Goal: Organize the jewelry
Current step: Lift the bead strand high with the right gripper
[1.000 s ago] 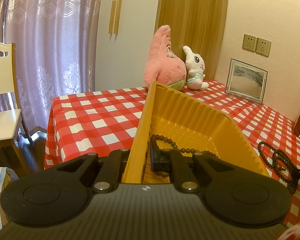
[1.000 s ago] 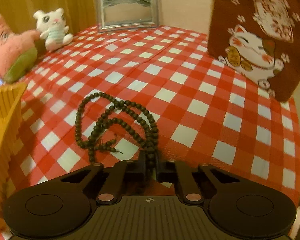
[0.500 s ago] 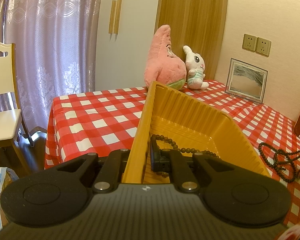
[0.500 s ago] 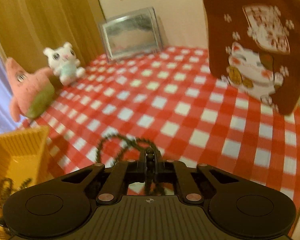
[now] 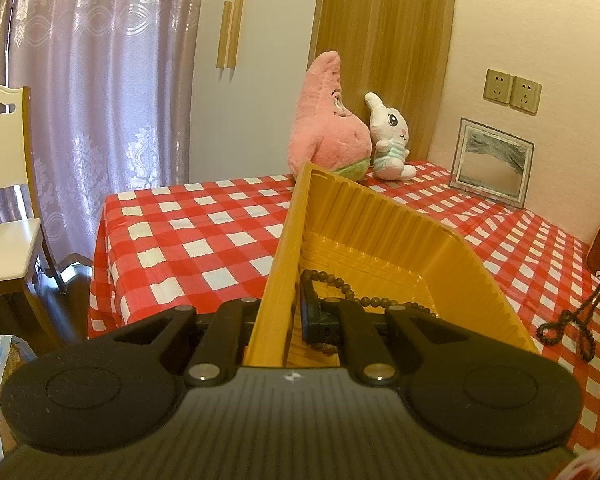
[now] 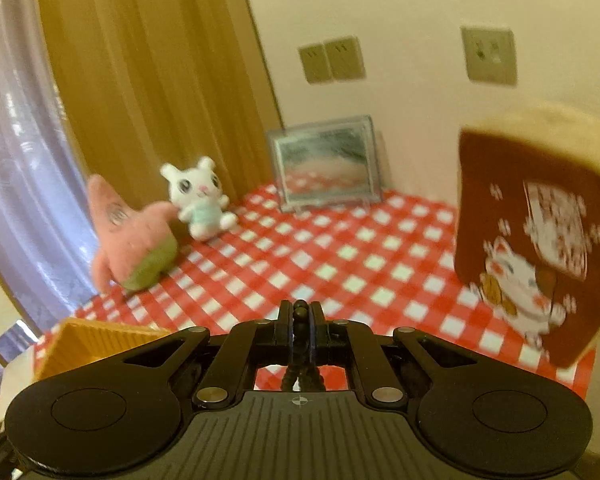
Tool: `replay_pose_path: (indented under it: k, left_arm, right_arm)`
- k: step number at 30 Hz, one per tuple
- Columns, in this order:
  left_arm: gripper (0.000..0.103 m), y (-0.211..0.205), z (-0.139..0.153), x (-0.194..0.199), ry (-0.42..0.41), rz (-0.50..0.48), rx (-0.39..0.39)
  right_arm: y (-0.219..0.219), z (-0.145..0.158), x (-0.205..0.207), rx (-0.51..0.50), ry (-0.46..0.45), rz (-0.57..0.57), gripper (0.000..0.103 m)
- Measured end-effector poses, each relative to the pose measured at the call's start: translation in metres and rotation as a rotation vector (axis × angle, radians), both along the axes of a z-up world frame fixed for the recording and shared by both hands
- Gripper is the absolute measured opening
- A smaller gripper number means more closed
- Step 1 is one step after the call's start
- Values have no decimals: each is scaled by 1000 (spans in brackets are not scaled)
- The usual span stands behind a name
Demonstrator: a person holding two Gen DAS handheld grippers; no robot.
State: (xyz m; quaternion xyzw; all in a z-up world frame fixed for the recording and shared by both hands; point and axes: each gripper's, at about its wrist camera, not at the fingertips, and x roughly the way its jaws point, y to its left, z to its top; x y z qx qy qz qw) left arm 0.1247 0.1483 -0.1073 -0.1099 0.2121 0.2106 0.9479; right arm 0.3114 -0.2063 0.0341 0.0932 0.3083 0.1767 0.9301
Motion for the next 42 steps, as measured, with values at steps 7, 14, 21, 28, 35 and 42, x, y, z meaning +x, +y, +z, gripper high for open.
replay_pose_path:
  k: [7, 14, 21, 28, 35, 42]
  left_arm:
    - [9, -1, 2, 0, -3, -2, -2]
    - [9, -2, 5, 3, -10, -11, 2]
    - [9, -2, 5, 3, -10, -13, 3]
    - [9, -2, 5, 3, -11, -12, 2]
    - [9, -1, 5, 2, -17, -14, -1]
    - [9, -1, 5, 2, -18, -14, -1]
  right_arm:
    - [0, 43, -1, 6, -70, 63, 7]
    - [4, 74, -2, 1, -92, 118, 7]
    - [6, 108, -1, 21, -125, 166, 7]
    - [21, 143, 0, 14, -178, 226, 7]
    - [39, 173, -3, 51, -236, 288, 7]
    - [65, 189, -5, 105, -261, 377, 7]
